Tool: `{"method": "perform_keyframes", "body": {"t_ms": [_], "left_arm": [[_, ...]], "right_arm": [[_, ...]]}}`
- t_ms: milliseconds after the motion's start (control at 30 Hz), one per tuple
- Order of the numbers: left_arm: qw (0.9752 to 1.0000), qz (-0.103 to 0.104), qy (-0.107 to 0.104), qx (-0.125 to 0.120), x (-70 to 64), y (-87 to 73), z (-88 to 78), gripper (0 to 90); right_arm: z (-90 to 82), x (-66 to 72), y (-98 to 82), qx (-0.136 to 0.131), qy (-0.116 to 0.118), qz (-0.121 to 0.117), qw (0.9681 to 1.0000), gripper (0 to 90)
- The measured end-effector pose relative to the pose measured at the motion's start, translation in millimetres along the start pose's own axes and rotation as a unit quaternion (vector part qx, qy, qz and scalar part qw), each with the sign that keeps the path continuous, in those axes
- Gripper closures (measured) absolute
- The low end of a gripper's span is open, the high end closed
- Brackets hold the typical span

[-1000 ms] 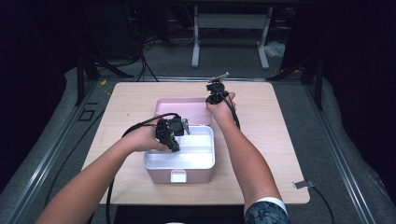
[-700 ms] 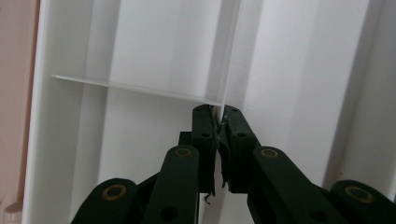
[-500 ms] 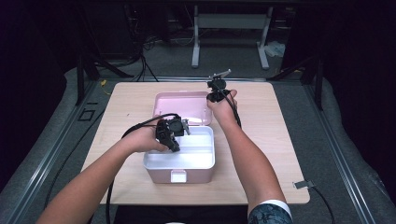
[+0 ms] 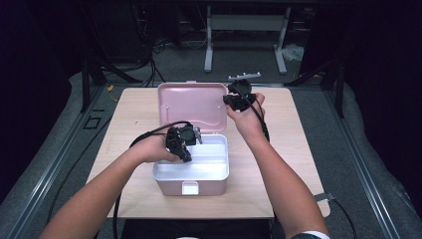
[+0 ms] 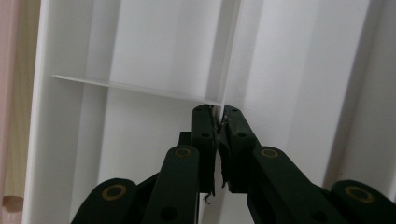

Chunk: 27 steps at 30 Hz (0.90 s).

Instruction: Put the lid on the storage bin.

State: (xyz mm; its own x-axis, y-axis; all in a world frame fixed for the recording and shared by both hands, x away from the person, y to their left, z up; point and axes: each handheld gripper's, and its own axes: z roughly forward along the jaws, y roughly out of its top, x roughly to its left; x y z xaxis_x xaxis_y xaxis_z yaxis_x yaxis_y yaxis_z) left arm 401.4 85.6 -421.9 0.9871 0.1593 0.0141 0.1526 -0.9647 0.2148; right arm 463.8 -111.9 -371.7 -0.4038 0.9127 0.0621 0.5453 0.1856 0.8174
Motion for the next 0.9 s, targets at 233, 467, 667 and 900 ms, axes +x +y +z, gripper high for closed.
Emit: {"method": "perform_keyframes", "body": {"t_ms": [233,467,667,900], "left_arm": [[0.9999,0.0,0.017,0.0,-4.9,-0.3,-0.1,83.9],[0.9993,-0.004,0.034,-0.015,-9.3,-4.4,-0.3,82.6],[0.9982,-0.027,0.035,-0.041,-5.3,-14.0,-1.3,73.0],[0.9965,-0.055,0.025,-0.058,0.4,-29.4,-5.4,64.6]], "right_arm": [[-36.7,11.0,-14.5,-0.036,0.012,-0.03,0.9988,86.3],[-51.9,18.4,-25.9,-0.054,0.01,-0.049,0.9973,86.3],[-54.8,19.1,-29.1,-0.058,0.013,-0.047,0.9971,86.3],[-55.4,18.4,-29.4,-0.056,0.016,-0.049,0.9971,86.3]]}}
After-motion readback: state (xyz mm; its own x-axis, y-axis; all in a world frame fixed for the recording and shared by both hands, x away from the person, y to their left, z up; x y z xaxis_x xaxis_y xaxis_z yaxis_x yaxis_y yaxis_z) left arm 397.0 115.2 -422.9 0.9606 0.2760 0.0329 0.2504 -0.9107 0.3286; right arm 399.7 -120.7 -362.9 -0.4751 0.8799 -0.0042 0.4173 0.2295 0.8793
